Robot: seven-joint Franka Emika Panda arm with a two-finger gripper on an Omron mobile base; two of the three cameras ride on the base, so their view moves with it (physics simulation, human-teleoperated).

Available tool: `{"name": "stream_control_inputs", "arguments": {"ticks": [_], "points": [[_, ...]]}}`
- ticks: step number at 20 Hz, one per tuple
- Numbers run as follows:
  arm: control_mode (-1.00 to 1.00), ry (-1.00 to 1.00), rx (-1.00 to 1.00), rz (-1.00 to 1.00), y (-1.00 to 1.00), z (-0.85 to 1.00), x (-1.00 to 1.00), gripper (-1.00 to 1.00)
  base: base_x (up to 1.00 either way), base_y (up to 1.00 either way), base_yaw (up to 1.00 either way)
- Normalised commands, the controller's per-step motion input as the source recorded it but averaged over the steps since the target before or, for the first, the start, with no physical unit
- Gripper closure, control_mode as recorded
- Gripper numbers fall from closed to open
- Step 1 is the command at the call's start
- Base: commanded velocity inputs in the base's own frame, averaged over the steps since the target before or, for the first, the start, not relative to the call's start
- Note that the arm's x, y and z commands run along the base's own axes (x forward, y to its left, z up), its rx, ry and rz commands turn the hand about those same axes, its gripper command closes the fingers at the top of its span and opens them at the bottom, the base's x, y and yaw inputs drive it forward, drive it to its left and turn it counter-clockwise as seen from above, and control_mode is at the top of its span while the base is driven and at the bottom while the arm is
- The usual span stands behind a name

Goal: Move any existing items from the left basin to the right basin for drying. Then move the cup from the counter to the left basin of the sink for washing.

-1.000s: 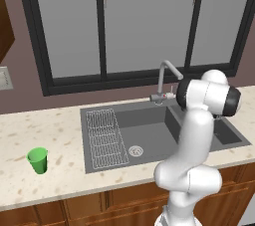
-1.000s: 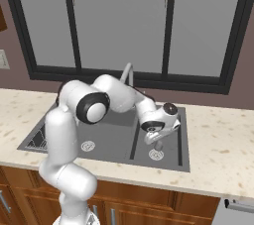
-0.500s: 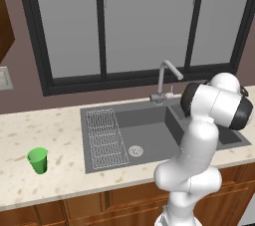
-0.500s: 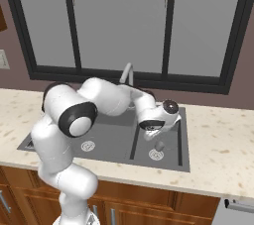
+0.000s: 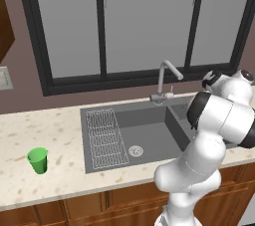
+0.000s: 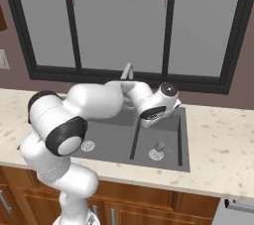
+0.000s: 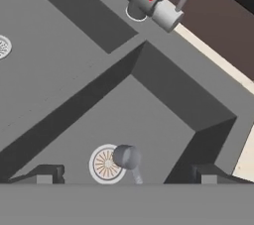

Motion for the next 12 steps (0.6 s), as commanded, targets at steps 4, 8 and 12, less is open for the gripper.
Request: {"name": "stream_control_inputs", "arguments": {"ticks": [4, 8, 12], "points": [[-1.00, 0.00, 0.00, 0.00, 0.08, 0.68, -0.05, -1.00, 0.00, 0.00, 0.00], [-1.00, 0.00, 0.00, 0.00, 0.13, 0.60, -0.16, -1.00, 0.00, 0.00, 0.00], [-1.00, 0.00, 0.00, -0.02, 0.21, 0.54, -0.20, -1.00, 0.00, 0.00, 0.00]]}}
